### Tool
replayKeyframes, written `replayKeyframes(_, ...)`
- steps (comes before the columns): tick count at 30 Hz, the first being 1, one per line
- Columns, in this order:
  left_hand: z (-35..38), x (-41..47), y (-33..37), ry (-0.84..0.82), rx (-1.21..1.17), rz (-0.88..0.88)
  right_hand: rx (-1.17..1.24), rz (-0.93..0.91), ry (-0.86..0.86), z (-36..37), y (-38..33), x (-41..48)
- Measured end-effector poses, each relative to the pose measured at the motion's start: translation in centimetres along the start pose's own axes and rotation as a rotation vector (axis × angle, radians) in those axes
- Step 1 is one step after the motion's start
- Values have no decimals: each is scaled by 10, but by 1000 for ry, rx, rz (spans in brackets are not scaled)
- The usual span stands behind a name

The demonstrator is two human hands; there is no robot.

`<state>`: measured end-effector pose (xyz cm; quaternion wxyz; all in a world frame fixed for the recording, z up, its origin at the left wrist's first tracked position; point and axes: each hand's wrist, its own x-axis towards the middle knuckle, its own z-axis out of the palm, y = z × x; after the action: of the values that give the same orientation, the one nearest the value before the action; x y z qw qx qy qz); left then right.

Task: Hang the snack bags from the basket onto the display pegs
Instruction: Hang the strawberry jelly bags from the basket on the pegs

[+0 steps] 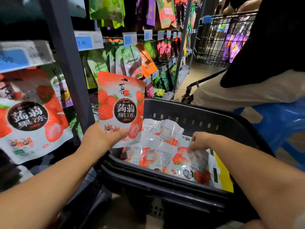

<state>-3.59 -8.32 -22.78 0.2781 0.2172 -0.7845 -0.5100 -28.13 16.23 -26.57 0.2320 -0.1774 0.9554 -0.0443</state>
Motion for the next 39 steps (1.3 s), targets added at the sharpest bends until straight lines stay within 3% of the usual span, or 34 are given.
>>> replayKeyframes(4, -1, -2, 1, -2, -29, -6, 162, -27, 23, -6, 10, 4)
replayKeyframes(11, -2, -1, 0, 20, -64, 8, 885, 26, 65, -20, 20, 7)
replayKeyframes(17, -1, -2, 0, 11, -69, -1, 1134, 185, 140, -10, -11, 0)
replayKeyframes(21, -2, -3, 1, 5, -79, -4, 1004, 164, 128, 4, -32, 6)
replayKeyframes(24, -2, -2, 0, 10, -80, -6, 522, 137, 306, 7, -44, 1)
replayKeyframes(27, -2, -2, 0, 3, -53, 4, 161, -123, 443, 15, -52, -7)
replayKeyframes(30, -3, -3, 1, 11, -79, -11, -52, -307, 295, 22, -60, -13)
replayKeyframes(33, -2, -4, 3, 13, -103, -25, -70, -331, 185, 30, -66, -15)
replayKeyframes(39, -3, -4, 1, 15, -82, -39, -12, -251, 239, 44, -71, -16)
